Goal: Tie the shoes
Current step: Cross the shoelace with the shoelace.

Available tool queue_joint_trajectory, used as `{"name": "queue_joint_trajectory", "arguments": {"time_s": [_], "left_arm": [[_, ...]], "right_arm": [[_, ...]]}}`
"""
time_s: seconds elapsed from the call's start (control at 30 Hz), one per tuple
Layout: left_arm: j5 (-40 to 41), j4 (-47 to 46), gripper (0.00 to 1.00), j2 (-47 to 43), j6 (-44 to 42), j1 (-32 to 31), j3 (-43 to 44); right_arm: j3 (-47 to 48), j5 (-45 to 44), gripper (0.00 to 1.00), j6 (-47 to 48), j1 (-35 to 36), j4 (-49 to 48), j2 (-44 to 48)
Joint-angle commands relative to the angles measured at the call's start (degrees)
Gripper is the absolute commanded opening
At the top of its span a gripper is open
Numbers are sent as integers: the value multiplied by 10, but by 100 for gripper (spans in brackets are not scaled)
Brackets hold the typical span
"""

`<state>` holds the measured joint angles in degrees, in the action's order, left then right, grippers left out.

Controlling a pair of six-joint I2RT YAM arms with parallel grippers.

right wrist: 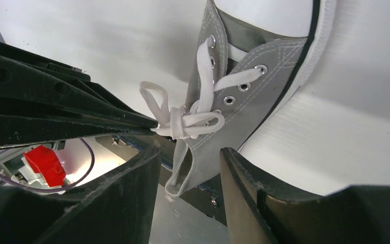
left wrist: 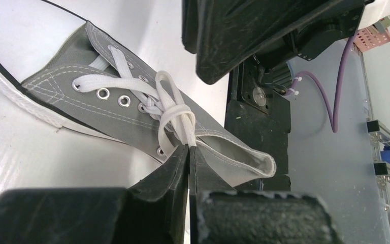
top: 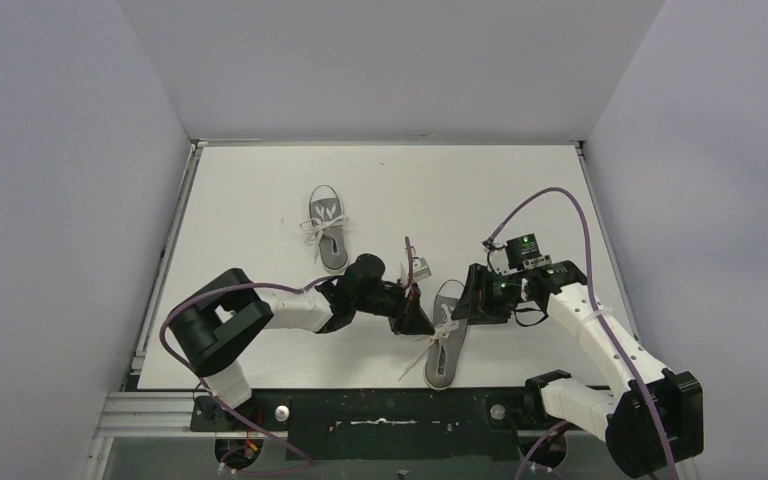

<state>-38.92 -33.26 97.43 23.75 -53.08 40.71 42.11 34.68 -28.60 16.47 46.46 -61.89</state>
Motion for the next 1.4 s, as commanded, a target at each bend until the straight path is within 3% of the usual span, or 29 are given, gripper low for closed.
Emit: {"name": "queue_joint_trajectory", "arguments": {"time_s": [0.0, 0.3, 0.4, 0.5, 0.57, 0.7, 0.87, 1.07, 1.27, 1.37], "left_arm": [[-10, -28, 0, -47, 3, 5, -15], [-16, -29, 0, -76, 8, 5, -47], [-24, -40, 0, -70, 20, 4, -51], [-33, -57, 0, -65, 30, 3, -56], [-36, -61, 0, -66, 35, 1, -63], [-44, -66, 0, -61, 40, -2, -68], [-56, -96, 0, -42, 58, -6, -67], [-70, -100, 0, -34, 57, -11, -67], [-69, -112, 0, -26, 59, -10, -72], [-70, -118, 0, -21, 62, -11, -71]], "right_arm": [[-5, 52, 48, -2, -4, -57, -13], [61, 61, 49, 120, -6, -47, -31], [133, 44, 49, 246, -10, 1, -45], [150, 111, 49, 350, -35, -21, -46], [176, 102, 49, 429, -35, 2, -47], [245, 102, 52, 680, -24, 145, -76], [199, 45, 53, 859, 36, 190, -100], [130, 96, 52, 894, 51, 102, -63], [127, 143, 43, 960, 58, 112, -103], [122, 161, 43, 959, 60, 82, -110]]}}
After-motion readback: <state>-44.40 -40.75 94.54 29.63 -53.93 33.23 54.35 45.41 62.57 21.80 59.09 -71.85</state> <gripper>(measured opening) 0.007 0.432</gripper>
